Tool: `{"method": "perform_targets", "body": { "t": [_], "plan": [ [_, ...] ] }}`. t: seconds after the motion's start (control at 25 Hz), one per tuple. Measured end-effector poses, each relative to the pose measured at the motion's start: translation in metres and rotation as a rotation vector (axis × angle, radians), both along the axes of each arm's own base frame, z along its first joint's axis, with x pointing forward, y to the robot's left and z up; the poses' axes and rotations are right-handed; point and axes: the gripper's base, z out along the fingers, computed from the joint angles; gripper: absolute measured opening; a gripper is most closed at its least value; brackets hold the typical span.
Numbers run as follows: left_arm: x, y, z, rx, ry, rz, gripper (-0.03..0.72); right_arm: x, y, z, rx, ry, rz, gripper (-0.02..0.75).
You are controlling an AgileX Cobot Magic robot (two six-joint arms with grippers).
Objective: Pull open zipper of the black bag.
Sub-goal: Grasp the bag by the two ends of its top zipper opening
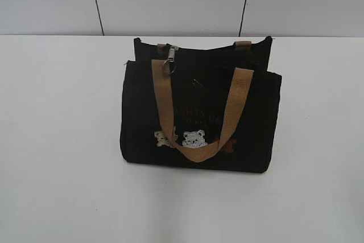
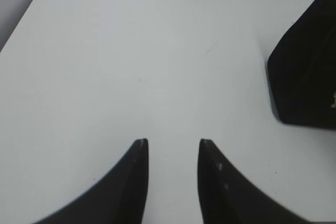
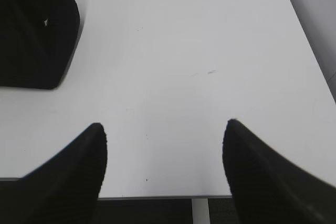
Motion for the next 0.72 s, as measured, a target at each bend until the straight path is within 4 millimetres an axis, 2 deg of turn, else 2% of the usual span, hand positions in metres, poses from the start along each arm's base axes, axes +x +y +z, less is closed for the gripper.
{"method": "perform_targets", "body": {
  "t": [0.72],
  "plan": [
    [0.0000,-0.0001,0.0000,-0.001,0.000,-0.001,0.240,0.0000,0.0000,0.0000,0.000,0.000,0.000,0.522]
  ]
}}
